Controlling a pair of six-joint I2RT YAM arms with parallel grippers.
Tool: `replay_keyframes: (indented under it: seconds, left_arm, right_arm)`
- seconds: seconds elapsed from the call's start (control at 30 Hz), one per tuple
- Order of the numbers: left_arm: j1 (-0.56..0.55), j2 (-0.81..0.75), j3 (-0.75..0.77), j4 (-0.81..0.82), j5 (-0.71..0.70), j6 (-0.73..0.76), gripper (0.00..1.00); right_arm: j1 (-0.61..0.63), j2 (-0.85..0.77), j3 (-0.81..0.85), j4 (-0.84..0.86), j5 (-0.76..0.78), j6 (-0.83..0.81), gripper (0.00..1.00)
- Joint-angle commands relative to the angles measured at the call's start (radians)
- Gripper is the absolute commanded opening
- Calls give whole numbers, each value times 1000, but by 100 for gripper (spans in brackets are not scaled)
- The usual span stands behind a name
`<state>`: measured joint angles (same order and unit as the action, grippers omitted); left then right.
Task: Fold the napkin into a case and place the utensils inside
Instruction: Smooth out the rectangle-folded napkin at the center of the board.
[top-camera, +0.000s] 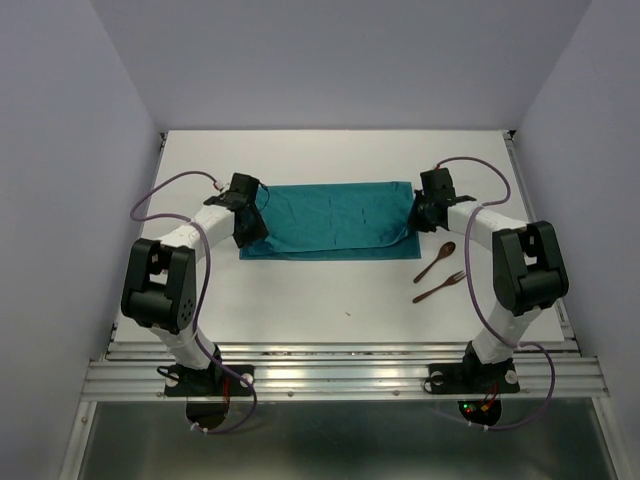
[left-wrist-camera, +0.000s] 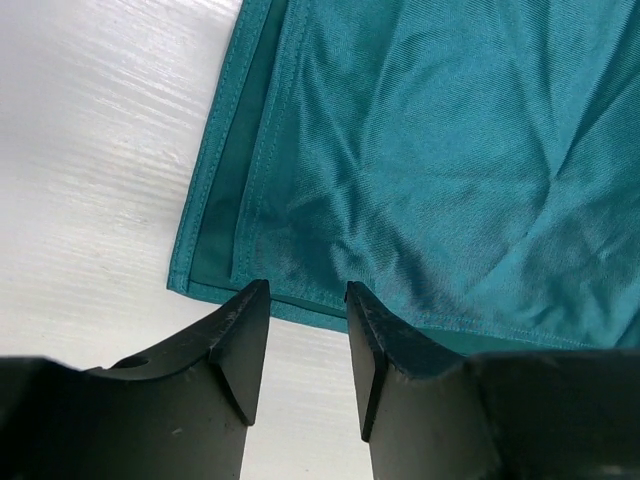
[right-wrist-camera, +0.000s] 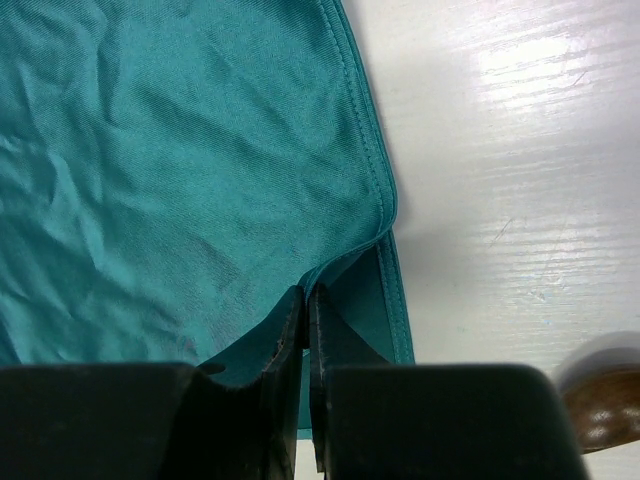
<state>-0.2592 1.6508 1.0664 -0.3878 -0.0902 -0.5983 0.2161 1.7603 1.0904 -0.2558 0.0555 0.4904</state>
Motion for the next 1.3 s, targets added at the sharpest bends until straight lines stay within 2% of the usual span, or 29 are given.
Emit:
replay_keyframes:
  seconds: [0.0,0.17,0.3,0.4,0.47,0.77,0.8,1.0,1.17,1.27]
  left_arm:
    - [-34,-11,-8,-13,-81,-9,46]
    - [-35,3,-46,13,-88,-31,38]
    - [-40,0,-56,-2,-134,-38,38]
    - [-40,-20,-74,1,-148,-37,46]
    - [-40,-29,-89,9,-146,-28,48]
    - [-38,12,-91,32,-135,-14,47]
    - [-38,20,-89,30,-134,-15,42]
    - [-38,32,-89,32,-138,-17,32]
    - [-38,40,-88,35,-138,-21,26]
    - [-38,35,-85,33,-131,-23,16]
  right_arm:
    - [-6,-42,6,9,14,7,3]
    - [-6,-44,16,9,-3,8,3]
    - [-6,-45,14,6,-8,4,3]
    - [-6,-50,12,1,-6,4,3]
    - [-6,-56,8,1,-6,4,3]
    - [-6,-51,-17,6,10,5,3]
    - [-6,-50,-20,6,17,7,3]
    - [-6,-56,-18,4,32,-9,3]
    - [-6,-70,-26,6,41,-12,3]
    - [-6,-81,-37,4,41,-16,3]
